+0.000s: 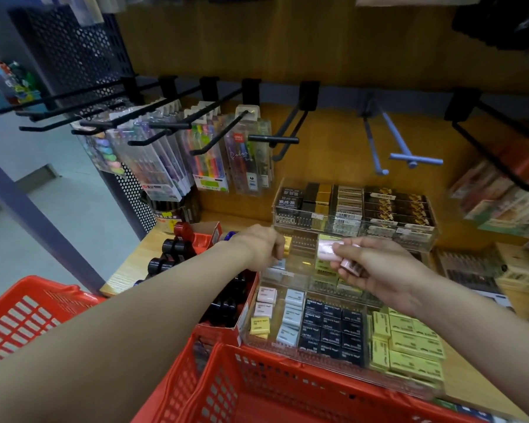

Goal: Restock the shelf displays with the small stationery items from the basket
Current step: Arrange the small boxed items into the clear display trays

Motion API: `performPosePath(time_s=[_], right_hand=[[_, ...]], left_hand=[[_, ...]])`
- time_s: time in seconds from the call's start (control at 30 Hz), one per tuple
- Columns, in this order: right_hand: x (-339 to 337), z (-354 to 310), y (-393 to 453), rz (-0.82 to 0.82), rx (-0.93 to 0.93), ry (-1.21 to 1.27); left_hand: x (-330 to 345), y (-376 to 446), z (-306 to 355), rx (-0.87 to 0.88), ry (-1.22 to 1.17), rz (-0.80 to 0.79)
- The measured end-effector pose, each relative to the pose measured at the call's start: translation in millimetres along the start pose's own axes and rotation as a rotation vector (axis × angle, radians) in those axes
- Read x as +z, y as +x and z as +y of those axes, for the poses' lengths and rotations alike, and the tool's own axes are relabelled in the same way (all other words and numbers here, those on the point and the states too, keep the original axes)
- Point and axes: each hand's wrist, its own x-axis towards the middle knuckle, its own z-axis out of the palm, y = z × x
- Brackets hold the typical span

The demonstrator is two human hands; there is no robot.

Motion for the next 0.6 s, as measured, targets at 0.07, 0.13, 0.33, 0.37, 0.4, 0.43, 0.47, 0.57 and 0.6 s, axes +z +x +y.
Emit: performPosePath(time_s=[0.07,0.13,0.33,0.37,0.4,0.43,0.47,0.57,0.6], right_hand=[[0,1,-1,-0.011,-0.005,-0.014],[0,2,-1,-0.02,-0.008,0.026],[-7,-2,-6,-0.038,0.034,0.179],[-7,-2,-8,-0.039,0.036,0.18],[-6,-1,-9,-0.033,0.035,0.176],[-5,-1,-11,-0.024,0.032,0.173],[-4,1,-14,-0.014,0.028,0.173],[8,4,-25,-0.043,0.013,0.163],[12,5,-29,-0.068,0.003,0.161]], left_hand=[[4,2,1,-0.005,-0.026,-0.018],[9,4,2,-0.013,-0.01,-0.048],[6,-1,5,-0.029,0.01,-0.102],[5,-5,5,-0.027,-0.034,-0.056],[5,-11,7,-0.024,-0.118,0.046],[5,-19,10,-0.029,-0.271,0.183],[5,-28,16,-0.048,-0.508,0.289],[9,-59,37,-0.037,-1.292,0.099],[13,-68,44,-0.002,-1.438,0.021]])
